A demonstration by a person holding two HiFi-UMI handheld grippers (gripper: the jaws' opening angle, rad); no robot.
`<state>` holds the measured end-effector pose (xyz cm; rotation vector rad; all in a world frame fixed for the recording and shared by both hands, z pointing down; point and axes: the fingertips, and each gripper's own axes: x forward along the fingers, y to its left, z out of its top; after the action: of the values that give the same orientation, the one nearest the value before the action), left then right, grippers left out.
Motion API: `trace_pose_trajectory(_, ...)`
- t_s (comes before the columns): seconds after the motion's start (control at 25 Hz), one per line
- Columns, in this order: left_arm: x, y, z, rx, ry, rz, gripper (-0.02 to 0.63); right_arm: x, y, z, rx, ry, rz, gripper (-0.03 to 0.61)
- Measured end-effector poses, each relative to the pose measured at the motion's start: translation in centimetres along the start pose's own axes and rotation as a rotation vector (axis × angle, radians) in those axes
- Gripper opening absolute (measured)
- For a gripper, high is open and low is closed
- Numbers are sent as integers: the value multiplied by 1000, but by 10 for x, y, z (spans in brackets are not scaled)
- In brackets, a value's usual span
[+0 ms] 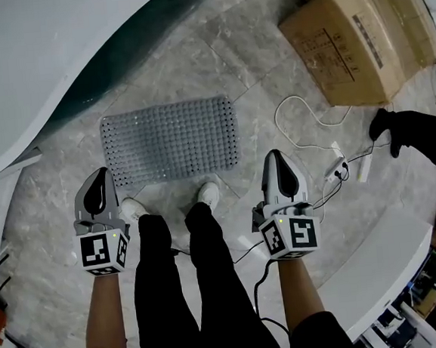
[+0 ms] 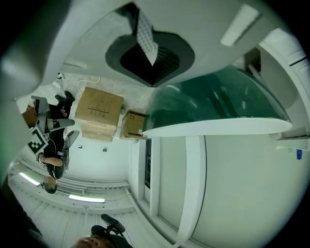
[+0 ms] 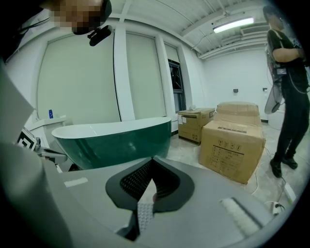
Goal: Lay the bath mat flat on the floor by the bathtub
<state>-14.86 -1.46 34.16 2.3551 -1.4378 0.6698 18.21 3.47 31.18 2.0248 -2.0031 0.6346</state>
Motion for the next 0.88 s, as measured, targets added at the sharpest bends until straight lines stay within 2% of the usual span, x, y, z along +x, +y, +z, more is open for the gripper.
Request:
trace_pose_trajectory(0.16,-13,-4,16,-6,-12,1,2,-11,7,15,2,-7,8,25)
trace_pose_trajectory(0.52,-30,-14,77,-10,-67,1,2,-25,18,76,14,-79,19,25)
trace_pose_trajectory(0.68,-45,-21,103,7,-95,-13,2,-40,22,103,43,-112,23,25)
trace_pose_trajectory(0.88,-69,-25,145,25,-143,-20,2,-58,30,140,24,-146,62,25)
